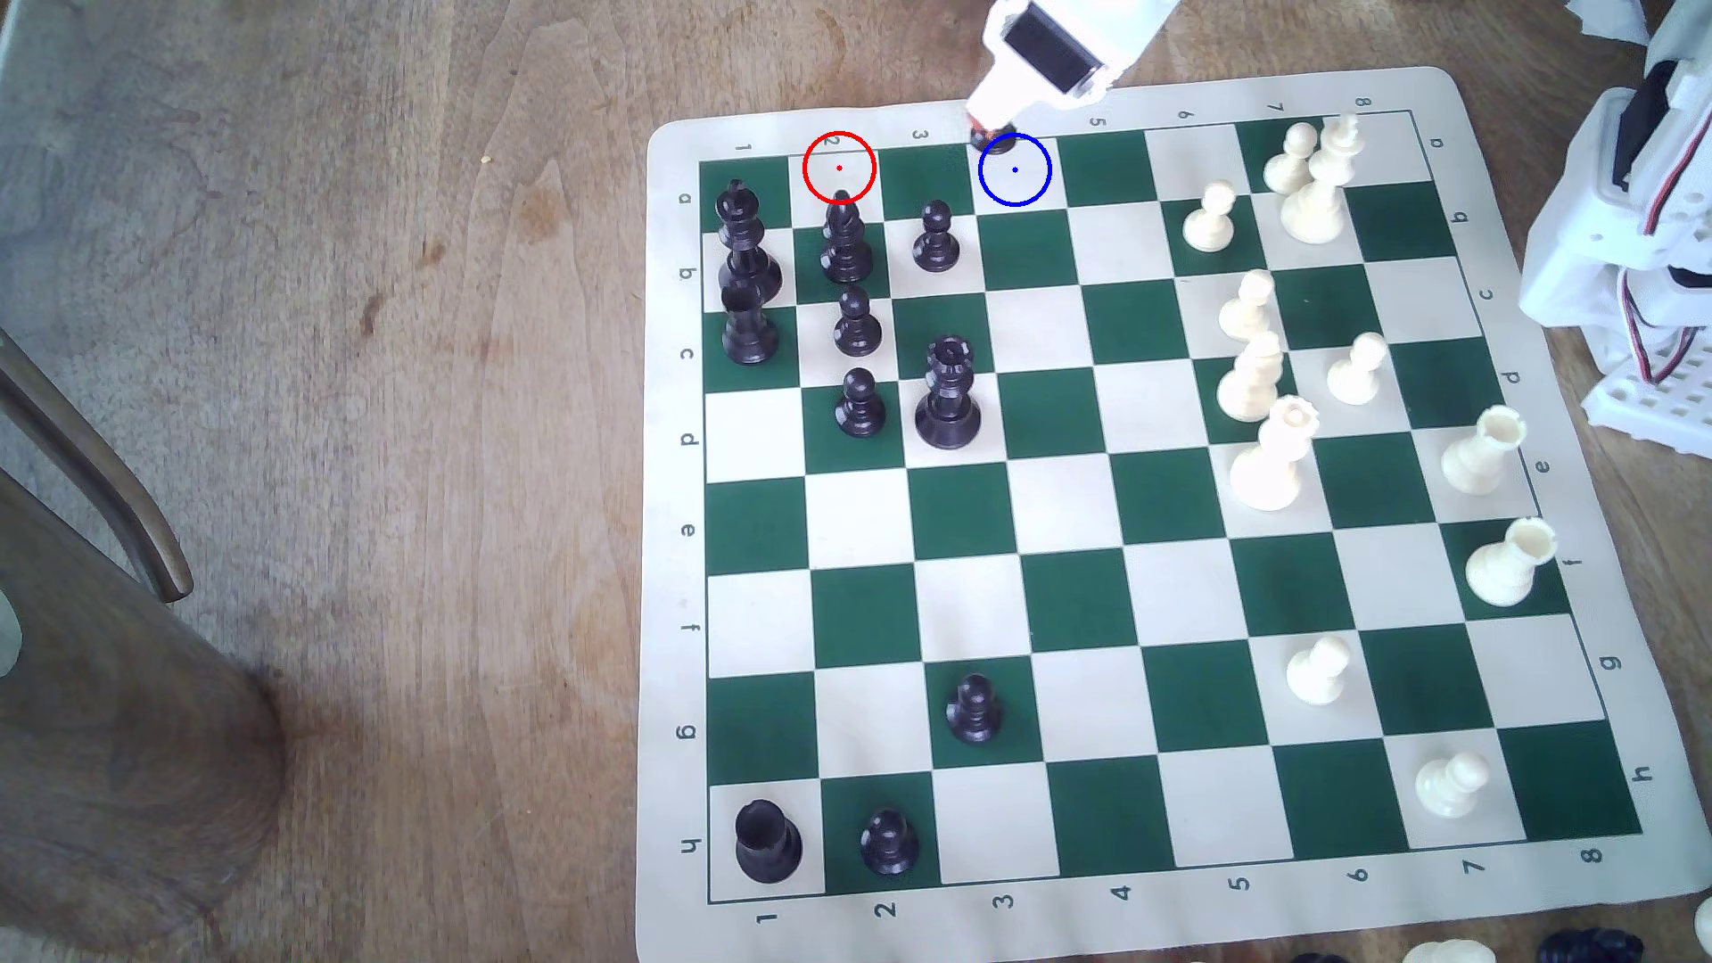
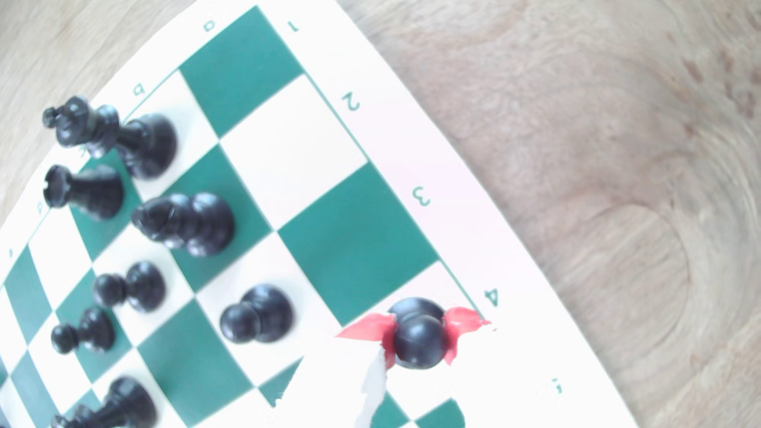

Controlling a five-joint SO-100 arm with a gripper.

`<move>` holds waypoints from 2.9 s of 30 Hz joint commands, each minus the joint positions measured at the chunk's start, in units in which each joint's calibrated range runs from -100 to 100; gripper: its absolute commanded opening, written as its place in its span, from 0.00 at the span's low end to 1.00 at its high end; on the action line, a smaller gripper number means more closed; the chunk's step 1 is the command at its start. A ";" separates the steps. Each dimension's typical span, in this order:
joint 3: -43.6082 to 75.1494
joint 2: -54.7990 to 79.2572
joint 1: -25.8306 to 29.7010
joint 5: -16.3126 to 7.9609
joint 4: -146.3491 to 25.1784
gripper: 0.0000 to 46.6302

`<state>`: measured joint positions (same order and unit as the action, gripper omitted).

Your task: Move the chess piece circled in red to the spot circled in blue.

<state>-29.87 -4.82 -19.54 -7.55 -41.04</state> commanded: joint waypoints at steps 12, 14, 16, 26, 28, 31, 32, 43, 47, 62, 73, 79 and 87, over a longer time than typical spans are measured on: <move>-1.86 -0.62 0.03 0.39 5.33 0.00; -1.95 0.06 0.34 0.54 5.25 0.00; -2.41 0.49 0.58 0.83 5.25 0.00; -3.86 1.51 1.04 1.51 5.00 0.00; -3.95 1.85 0.89 1.95 5.00 0.00; -4.04 1.85 0.42 2.25 4.75 0.00; -4.40 1.93 0.42 2.25 4.75 0.00; -6.85 1.42 -0.44 2.30 7.21 0.24; -7.76 0.74 -0.75 2.00 8.69 0.31; -3.31 -14.28 -1.61 2.05 -4.50 0.36; -11.93 -53.25 5.19 2.59 -21.70 0.29; -20.63 -70.65 10.04 2.20 -23.83 0.17; -37.86 -81.68 16.45 2.64 -16.54 0.00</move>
<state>-62.31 -83.16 -3.91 -5.20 -63.03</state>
